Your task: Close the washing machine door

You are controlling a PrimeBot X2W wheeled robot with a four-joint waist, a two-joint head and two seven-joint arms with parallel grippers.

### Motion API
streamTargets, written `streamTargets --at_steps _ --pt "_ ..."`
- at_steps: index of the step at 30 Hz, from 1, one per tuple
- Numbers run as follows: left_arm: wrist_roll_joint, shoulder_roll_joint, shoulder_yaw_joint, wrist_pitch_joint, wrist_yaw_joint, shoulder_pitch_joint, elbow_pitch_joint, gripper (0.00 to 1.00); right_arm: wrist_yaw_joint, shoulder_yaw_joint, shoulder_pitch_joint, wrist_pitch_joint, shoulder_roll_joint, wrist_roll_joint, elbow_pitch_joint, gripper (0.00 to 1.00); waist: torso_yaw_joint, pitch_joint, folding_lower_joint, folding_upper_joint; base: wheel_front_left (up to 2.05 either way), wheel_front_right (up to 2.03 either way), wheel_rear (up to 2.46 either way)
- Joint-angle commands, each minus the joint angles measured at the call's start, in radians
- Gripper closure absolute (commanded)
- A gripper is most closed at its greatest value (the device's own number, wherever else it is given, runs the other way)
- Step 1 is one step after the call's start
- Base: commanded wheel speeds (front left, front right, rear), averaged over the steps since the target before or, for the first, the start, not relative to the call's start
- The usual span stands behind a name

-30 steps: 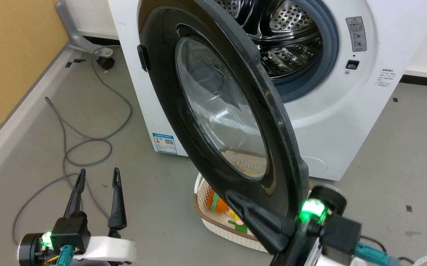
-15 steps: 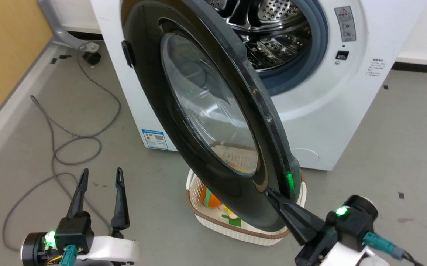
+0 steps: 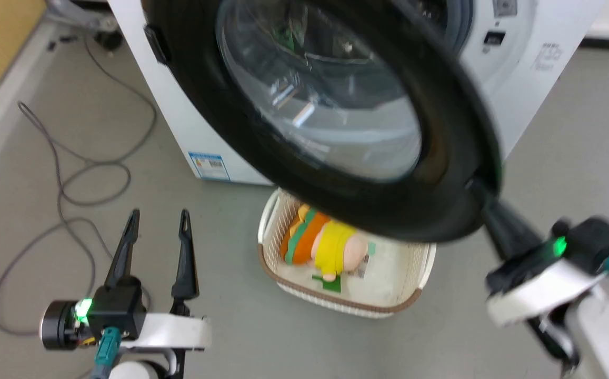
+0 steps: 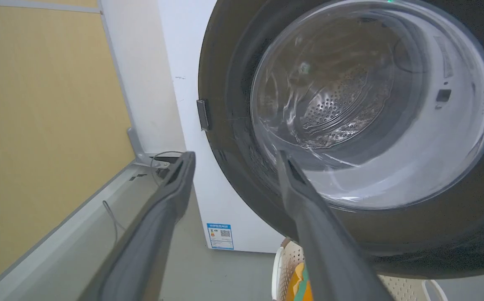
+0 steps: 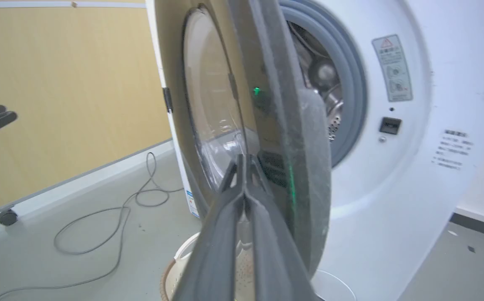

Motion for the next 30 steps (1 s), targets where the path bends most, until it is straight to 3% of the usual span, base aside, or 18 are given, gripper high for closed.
streamTargets --at_steps 1,11,30 --pt "0.005 -0.006 -0.004 -0.004 0.0 -0.03 -0.006 0.0 -0.002 -0.032 -0.051 -0.003 0.0 0.012 0.03 1.0 -0.004 0.043 0.0 0.0 0.0 0.0 0.0" --pt "0.004 -0.011 -0.027 -0.004 0.002 -0.124 -0.022 0.0 -0.002 -0.133 -0.288 -0.003 -0.026 -0.021 0.211 1.0 0.009 0.18 0.0 0.0 0.0 0.0 0.0" --pt "-0.005 -0.016 -0.052 -0.004 0.018 -0.196 -0.045 0.0 -0.002 -0.167 -0.639 -0.003 -0.066 -0.045 0.52 1.0 0.045 0.284 0.0 0.0 0.0 0.0 0.0"
